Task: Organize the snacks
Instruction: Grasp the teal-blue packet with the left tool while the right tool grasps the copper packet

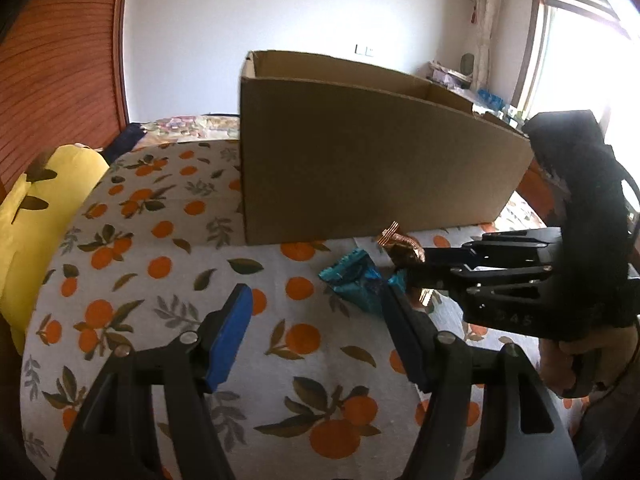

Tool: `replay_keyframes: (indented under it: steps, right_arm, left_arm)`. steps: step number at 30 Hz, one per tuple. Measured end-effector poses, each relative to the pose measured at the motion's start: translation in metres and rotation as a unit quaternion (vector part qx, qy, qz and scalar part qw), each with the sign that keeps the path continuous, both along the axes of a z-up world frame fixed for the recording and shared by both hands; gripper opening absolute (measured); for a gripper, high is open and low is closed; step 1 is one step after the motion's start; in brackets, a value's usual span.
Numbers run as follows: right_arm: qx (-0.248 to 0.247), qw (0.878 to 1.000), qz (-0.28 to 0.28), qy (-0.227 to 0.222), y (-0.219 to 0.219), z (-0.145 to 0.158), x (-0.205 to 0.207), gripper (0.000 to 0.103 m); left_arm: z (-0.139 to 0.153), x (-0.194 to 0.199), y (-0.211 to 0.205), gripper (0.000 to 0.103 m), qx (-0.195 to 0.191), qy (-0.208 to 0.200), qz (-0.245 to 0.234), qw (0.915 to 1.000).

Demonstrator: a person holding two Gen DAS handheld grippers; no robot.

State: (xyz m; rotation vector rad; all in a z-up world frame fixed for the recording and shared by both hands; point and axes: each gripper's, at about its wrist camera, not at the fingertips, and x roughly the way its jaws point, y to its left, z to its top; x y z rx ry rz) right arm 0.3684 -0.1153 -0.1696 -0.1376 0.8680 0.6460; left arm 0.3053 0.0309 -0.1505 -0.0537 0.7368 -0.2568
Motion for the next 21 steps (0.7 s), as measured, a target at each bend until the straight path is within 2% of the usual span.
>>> replay_keyframes:
  steps: [9,16,21]
  right_arm:
    - [-0.005,0.999,-0.02,-0.028,-0.028,0.008,-0.034,0.02]
    - [-0.014,0.998,-0.049,-0.045,-0.059,0.005,-0.055,0.02]
    - [-0.028,0.998,-0.044,-0.048,-0.061,-0.003,-0.057,0.02]
  left_arm:
    - [-0.003,0.009,-0.02,0.067,-0.01,0.027,-0.011,0.9995]
    - [-0.001,0.029,-0.012,0.067,-0.046,0.045,0.019,0.9977]
    - [-0.009,0.043,-0.01,0.067,-0.046,0.067,0.046,0.9957]
